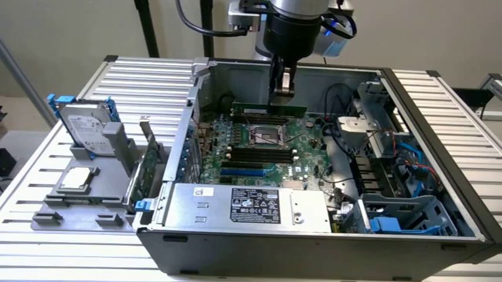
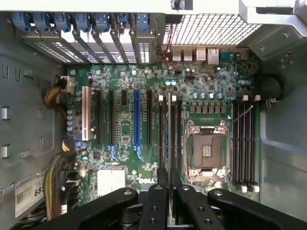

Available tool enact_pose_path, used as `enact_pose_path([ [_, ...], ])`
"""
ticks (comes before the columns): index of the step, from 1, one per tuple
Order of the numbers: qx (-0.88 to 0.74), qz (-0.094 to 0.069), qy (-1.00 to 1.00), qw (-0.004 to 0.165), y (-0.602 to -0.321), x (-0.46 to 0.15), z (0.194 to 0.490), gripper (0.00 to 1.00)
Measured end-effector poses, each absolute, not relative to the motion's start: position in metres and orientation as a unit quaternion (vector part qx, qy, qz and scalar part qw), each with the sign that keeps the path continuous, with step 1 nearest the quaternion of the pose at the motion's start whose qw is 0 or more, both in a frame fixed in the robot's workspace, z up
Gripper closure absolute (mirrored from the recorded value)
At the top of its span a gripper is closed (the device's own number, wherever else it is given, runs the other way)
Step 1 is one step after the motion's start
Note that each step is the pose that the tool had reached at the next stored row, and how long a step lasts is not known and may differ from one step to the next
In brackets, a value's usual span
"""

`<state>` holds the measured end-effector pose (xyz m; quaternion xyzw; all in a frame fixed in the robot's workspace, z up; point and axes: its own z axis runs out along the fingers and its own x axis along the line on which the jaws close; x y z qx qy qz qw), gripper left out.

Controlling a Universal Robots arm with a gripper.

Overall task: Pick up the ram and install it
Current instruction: 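Insert the ram into the slot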

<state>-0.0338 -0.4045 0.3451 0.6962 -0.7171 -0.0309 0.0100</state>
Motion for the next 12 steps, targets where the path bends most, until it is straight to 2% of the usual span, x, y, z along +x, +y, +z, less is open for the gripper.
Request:
enact_pose_path([
  [12, 0.696, -0.031, -0.718, 0.010, -0.404, -0.027, 0.323, 0.87],
])
